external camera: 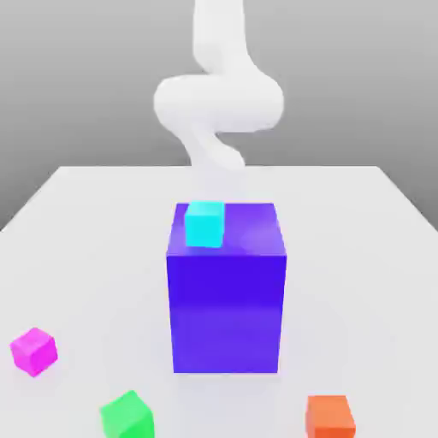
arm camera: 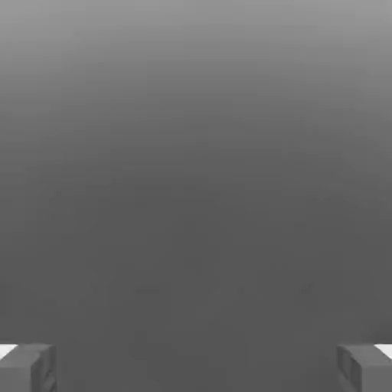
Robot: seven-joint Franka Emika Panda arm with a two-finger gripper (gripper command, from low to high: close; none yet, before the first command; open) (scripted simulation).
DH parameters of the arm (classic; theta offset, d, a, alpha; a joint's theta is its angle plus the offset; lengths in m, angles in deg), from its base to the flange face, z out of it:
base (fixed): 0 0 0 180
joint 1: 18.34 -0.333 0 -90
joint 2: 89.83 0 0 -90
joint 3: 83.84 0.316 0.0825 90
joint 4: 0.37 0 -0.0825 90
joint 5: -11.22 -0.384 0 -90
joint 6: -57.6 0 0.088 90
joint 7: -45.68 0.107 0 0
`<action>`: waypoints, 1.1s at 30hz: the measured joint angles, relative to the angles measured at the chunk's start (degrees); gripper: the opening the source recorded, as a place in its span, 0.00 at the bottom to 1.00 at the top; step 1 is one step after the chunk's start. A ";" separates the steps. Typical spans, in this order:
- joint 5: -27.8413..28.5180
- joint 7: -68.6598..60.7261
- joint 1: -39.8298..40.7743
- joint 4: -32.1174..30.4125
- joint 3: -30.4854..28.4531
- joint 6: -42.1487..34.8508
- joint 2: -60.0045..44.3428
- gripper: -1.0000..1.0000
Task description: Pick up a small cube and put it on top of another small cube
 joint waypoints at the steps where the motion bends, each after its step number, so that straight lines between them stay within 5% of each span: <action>1: 0.08 -0.30 0.52 -0.48 -0.87 0.97 -2.24 0.50; 20: -6.83 -11.52 12.05 -8.87 -16.67 17.97 -41.99 0.50; 25: -11.25 -16.33 16.81 -10.91 -16.97 22.27 -52.74 0.50; 30: -18.06 -21.76 22.24 -9.23 -11.26 29.45 -63.19 0.50; 31: -19.01 -22.50 23.15 -8.87 -10.15 30.61 -64.74 0.00; 33: -19.00 -22.49 23.15 -8.87 -10.15 30.61 -64.74 0.00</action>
